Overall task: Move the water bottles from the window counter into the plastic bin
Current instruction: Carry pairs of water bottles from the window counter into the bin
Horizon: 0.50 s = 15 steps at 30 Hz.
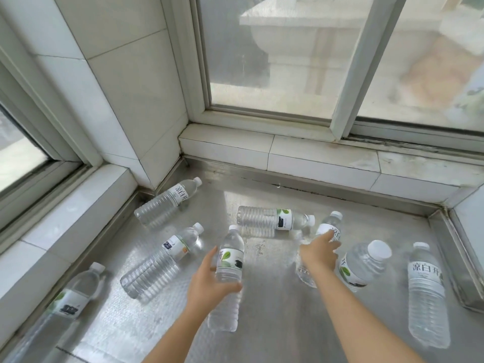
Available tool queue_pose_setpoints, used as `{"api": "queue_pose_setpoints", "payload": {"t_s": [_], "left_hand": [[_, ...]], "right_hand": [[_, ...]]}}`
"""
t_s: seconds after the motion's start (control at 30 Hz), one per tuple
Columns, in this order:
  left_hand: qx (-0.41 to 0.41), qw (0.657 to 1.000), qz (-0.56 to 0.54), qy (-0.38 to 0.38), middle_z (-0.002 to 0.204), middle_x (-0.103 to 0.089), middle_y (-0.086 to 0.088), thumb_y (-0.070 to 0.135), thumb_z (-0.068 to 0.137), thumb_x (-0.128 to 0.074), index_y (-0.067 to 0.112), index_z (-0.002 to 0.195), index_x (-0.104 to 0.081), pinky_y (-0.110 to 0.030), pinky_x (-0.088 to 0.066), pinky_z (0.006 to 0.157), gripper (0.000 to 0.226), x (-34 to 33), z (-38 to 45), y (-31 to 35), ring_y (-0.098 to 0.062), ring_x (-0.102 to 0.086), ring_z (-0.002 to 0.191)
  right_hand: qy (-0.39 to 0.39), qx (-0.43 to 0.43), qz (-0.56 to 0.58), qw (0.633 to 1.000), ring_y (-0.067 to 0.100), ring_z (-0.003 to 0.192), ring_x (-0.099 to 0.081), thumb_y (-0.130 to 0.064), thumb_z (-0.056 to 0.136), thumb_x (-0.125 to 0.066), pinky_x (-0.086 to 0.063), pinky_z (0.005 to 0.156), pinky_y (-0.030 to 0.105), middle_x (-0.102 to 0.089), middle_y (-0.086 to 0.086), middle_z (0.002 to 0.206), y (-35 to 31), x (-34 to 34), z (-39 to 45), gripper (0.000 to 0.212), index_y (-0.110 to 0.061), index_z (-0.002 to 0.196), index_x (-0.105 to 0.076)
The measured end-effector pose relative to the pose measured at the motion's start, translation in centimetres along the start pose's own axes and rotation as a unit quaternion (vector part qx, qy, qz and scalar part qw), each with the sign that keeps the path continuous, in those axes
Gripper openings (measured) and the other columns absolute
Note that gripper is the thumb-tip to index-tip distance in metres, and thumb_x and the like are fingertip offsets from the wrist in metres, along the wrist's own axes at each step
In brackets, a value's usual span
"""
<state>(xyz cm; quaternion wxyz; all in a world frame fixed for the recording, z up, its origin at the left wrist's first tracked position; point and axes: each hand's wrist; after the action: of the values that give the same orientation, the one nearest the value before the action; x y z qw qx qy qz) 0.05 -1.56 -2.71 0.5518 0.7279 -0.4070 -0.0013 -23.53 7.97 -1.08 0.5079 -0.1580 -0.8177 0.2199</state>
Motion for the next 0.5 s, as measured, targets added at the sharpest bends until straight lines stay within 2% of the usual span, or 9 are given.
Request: {"api": "queue_pose_setpoints", "payload": {"t_s": [0.07, 0.2, 0.4, 0.5], "left_hand": [[-0.007, 0.999, -0.031, 0.004, 0.111, -0.065, 0.014, 0.032, 0.048, -0.089, 0.047, 0.143, -0.038, -0.041, -0.059, 0.083, 0.108, 0.2, -0.4, 0.4, -0.009, -0.069, 0.091], [-0.028, 0.996, -0.088, 0.003, 0.111, -0.068, 0.008, 0.030, 0.046, -0.090, 0.052, 0.133, -0.047, -0.041, -0.061, 0.080, 0.100, 0.7, -0.8, 1.3, -0.009, -0.073, 0.084], [-0.062, 0.992, -0.113, 0.003, 0.113, -0.067, 0.006, 0.034, 0.042, -0.090, 0.054, 0.133, -0.047, -0.039, -0.061, 0.079, 0.103, 1.6, -0.7, 2.7, -0.010, -0.073, 0.087], [-0.080, 0.990, -0.113, 0.000, 0.112, -0.067, 0.010, 0.034, 0.044, -0.091, 0.058, 0.131, -0.046, -0.025, -0.056, 0.068, 0.101, 1.6, -0.9, 3.6, 0.000, -0.071, 0.079]], "right_hand": [[0.012, -0.035, 0.026, 0.999, 0.050, 0.131, -0.031, -0.009, 0.087, -0.057, -0.038, 0.103, 0.052, -0.011, 0.026, 0.154, -0.3, -0.4, 1.0, 0.081, -0.008, 0.149, -0.004], [0.029, -0.077, 0.070, 0.994, 0.046, 0.121, -0.041, -0.007, 0.083, -0.064, -0.043, 0.093, 0.052, -0.034, 0.026, 0.139, -0.5, -1.2, 2.1, 0.082, -0.008, 0.145, -0.011], [0.033, -0.098, 0.157, 0.982, 0.044, 0.106, -0.055, -0.003, 0.076, -0.070, -0.051, 0.080, 0.047, -0.046, 0.024, 0.126, -0.4, -0.8, 2.1, 0.079, -0.013, 0.139, -0.022], [0.021, -0.089, 0.235, 0.968, 0.034, 0.083, -0.060, 0.001, 0.070, -0.073, -0.050, 0.064, 0.038, -0.058, 0.017, 0.108, 0.5, -0.6, 0.8, 0.079, -0.012, 0.135, -0.030]]}}
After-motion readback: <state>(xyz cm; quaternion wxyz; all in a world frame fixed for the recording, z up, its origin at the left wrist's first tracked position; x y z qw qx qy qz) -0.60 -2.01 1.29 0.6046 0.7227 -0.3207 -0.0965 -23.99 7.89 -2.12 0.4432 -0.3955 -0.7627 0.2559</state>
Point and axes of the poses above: each hand's wrist, its own z-axis towards the middle knuckle, its own x-axis out of the back of the hand, y = z × x
